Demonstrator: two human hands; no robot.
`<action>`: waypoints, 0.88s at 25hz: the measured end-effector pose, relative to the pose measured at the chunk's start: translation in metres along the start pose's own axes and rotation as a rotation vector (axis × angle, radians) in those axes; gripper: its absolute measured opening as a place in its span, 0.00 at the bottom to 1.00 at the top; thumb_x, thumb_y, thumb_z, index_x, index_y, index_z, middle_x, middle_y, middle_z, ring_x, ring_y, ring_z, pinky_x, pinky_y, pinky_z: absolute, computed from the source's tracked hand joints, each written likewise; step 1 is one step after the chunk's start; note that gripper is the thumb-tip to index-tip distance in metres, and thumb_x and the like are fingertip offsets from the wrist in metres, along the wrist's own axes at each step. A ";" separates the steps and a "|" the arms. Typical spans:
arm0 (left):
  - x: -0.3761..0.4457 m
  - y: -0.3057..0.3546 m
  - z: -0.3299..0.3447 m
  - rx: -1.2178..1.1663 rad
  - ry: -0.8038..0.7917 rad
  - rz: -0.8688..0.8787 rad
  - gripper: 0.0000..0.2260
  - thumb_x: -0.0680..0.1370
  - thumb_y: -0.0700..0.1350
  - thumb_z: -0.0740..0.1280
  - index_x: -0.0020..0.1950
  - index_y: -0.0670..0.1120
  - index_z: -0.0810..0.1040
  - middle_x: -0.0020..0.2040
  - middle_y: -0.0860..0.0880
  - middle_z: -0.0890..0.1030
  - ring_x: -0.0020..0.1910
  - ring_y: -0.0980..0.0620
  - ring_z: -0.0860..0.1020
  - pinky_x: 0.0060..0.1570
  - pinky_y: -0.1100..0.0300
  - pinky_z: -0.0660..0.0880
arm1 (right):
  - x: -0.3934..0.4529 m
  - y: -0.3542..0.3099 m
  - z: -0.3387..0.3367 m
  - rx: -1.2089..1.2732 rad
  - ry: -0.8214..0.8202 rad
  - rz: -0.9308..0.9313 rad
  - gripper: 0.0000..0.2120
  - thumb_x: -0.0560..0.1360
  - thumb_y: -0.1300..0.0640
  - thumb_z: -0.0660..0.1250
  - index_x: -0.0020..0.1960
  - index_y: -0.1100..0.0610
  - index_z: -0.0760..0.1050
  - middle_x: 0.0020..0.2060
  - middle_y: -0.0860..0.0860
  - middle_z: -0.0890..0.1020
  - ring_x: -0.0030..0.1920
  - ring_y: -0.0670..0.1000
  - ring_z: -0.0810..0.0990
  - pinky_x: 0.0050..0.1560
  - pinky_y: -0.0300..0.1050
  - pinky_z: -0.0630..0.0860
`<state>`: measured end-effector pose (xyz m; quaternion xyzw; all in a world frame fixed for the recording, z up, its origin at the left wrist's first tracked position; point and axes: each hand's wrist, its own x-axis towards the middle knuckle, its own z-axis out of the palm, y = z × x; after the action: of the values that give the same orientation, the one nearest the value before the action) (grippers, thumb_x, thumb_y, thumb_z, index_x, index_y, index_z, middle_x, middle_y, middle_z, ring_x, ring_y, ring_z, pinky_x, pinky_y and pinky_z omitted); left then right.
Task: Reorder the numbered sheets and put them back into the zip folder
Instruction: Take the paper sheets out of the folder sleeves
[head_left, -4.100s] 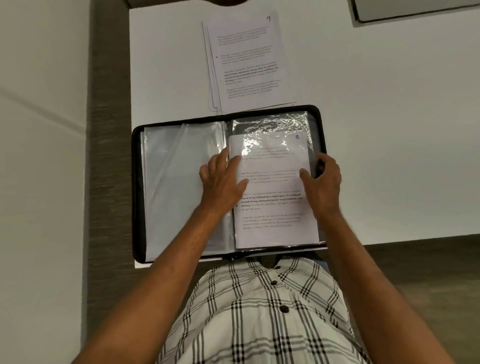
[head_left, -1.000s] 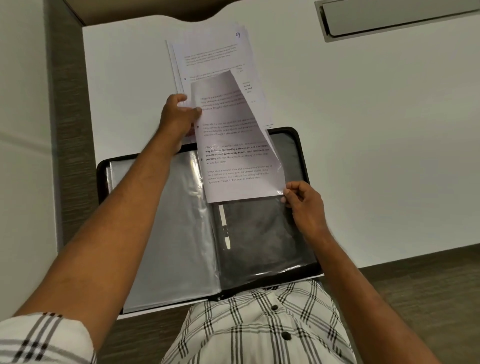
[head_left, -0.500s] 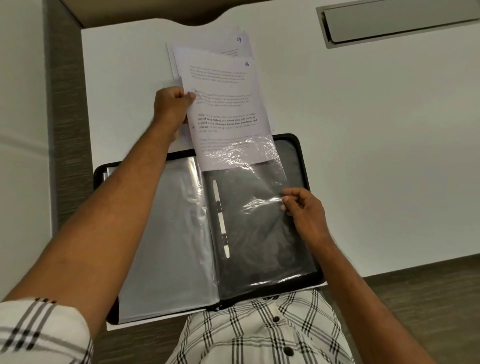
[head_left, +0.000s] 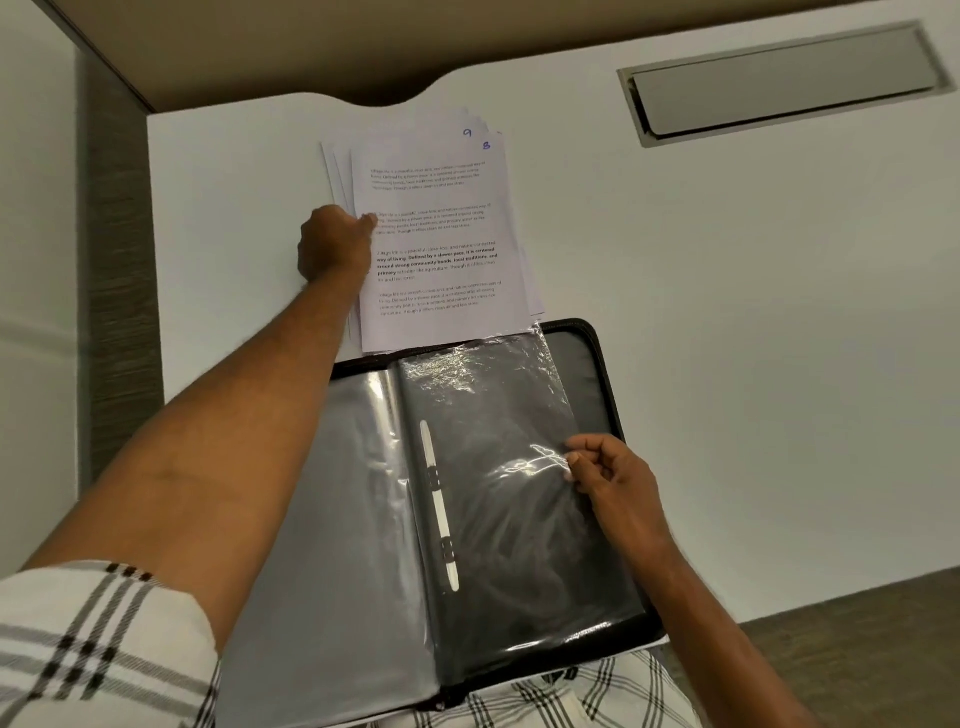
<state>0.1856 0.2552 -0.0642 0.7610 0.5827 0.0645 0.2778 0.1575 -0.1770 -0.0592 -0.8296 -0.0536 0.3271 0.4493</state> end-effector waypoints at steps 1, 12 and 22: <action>0.000 0.001 0.000 0.019 0.014 0.005 0.19 0.79 0.59 0.69 0.54 0.42 0.83 0.53 0.43 0.86 0.51 0.41 0.84 0.45 0.53 0.77 | 0.000 0.000 0.000 -0.005 0.001 -0.002 0.07 0.83 0.54 0.68 0.59 0.48 0.82 0.45 0.45 0.87 0.45 0.42 0.85 0.51 0.39 0.82; -0.029 -0.018 -0.016 -0.085 0.019 0.194 0.18 0.79 0.54 0.70 0.62 0.45 0.74 0.61 0.45 0.79 0.57 0.46 0.78 0.49 0.56 0.72 | -0.001 0.002 0.001 0.006 0.003 -0.022 0.07 0.83 0.56 0.68 0.58 0.48 0.82 0.46 0.46 0.87 0.47 0.46 0.86 0.54 0.45 0.84; -0.204 -0.158 -0.048 0.138 0.042 0.251 0.27 0.80 0.55 0.66 0.77 0.48 0.67 0.80 0.45 0.61 0.78 0.41 0.59 0.74 0.40 0.58 | -0.007 -0.004 0.001 0.093 0.000 -0.046 0.08 0.81 0.58 0.70 0.59 0.51 0.79 0.47 0.51 0.87 0.46 0.53 0.86 0.54 0.55 0.84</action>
<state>-0.0326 0.1100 -0.0567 0.8437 0.4917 0.0745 0.2022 0.1516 -0.1764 -0.0528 -0.8064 -0.0573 0.3191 0.4946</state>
